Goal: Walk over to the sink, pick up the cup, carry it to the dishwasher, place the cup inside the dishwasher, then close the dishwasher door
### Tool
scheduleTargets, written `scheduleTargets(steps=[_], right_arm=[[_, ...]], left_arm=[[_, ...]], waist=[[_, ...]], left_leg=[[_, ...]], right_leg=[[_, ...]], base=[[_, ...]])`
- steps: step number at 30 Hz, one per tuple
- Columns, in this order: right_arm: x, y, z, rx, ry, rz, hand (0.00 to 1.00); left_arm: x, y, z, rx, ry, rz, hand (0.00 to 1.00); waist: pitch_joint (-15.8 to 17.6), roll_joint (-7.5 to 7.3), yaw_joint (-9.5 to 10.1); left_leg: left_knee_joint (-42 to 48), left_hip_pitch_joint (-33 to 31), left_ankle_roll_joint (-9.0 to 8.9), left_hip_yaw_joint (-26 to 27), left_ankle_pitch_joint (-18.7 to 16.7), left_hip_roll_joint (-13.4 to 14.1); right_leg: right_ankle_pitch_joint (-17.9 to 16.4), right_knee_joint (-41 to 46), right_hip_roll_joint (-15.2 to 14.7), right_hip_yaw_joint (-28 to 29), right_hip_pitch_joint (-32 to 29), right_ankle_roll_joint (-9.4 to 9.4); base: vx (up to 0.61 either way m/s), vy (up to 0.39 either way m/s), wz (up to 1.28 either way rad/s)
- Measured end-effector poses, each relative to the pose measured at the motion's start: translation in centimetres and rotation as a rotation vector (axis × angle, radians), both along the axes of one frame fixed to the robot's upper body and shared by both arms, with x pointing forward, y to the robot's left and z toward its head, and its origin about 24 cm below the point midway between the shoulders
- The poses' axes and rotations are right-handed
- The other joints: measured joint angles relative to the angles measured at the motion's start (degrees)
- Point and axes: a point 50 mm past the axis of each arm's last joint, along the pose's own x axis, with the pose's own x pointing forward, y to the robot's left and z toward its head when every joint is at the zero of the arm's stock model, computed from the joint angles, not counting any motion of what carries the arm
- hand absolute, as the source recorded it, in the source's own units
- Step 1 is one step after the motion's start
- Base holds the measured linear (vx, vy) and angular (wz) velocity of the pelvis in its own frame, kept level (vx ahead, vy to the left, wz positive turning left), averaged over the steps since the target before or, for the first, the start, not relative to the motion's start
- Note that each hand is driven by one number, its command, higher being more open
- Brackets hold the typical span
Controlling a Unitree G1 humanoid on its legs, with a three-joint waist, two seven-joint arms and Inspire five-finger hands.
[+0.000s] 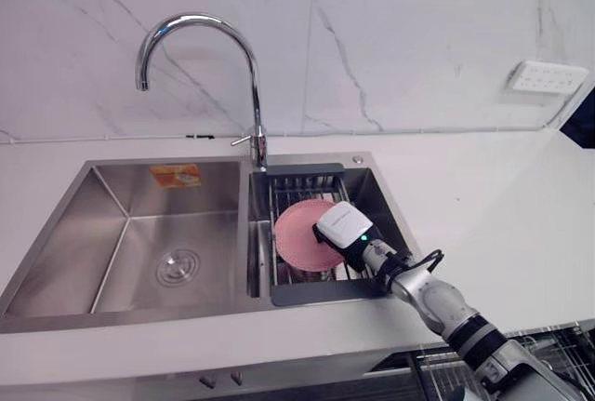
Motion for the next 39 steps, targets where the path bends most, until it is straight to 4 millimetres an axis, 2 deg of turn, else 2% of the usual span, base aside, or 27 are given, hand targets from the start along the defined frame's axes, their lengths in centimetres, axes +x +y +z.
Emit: scheduleTargets(steps=[8,10,17,25,35,36,39], right_arm=[[0.0,-0.2,0.1,0.081,-0.086,-0.024,0.0],[-0.1,-0.3,0.1,0.106,-0.084,-0.036,0.0],[0.0,-0.9,0.2,0.218,-0.048,-0.089,0.0],[0.2,-2.2,0.9,0.395,-0.015,-0.169,0.0],[-0.2,-3.4,1.2,0.529,0.002,-0.238,0.0],[-0.2,-3.4,1.2,0.537,0.006,-0.241,1.0],[0.0,-3.9,1.4,0.613,0.033,-0.285,1.0]], left_arm=[[0.5,-0.2,0.1,0.009,-0.028,0.021,1.0],[0.4,-0.2,0.1,0.011,-0.031,0.026,1.0],[0.4,-0.3,0.1,0.013,-0.035,0.028,1.0],[0.5,-0.8,0.1,0.009,-0.054,0.035,1.0],[0.3,-1.0,0.1,0.0,-0.066,0.056,1.0],[0.3,-1.0,0.1,0.0,-0.066,0.056,1.0],[0.3,-1.0,0.1,-0.007,-0.068,0.069,1.0]], waist=[[1.3,0.22,-0.15],[1.3,0.24,-0.14],[1.5,0.46,-0.48],[2.3,1.9,-0.76],[2.8,2.6,-1.05],[2.8,2.62,-1.12],[2.9,2.87,-1.29]], left_leg=[[0.1,-0.8,-0.61,0.2,0.3,0.5],[0.1,-0.8,-0.62,0.2,0.3,0.6],[0.3,-0.8,-0.56,0.3,0.3,0.6],[0.4,-0.7,-0.56,0.3,0.3,0.6],[0.5,-0.6,-0.54,0.4,0.3,0.6],[0.5,-0.6,-0.53,0.4,0.3,0.6],[0.5,-0.6,-0.53,0.4,0.3,0.6]], right_leg=[[0.2,0.0,0.2,-1.0,-0.6,0.08],[0.5,0.0,0.2,-1.0,-0.7,0.48],[0.8,0.0,0.2,-0.9,-0.6,0.17],[0.9,0.0,0.3,-0.7,-0.6,0.02],[1.1,0.0,0.3,-0.6,-0.6,-0.2],[1.1,0.0,0.3,-0.6,-0.6,-0.2],[1.0,0.0,0.3,-0.6,-0.5,-0.19]], base=[[-0.03,-0.006,-0.02],[0.0,0.0,0.0],[0.0,0.0,0.0],[0.0,0.0,0.0],[0.0,0.0,0.0],[0.0,0.0,0.0],[0.0,0.0,0.0]])
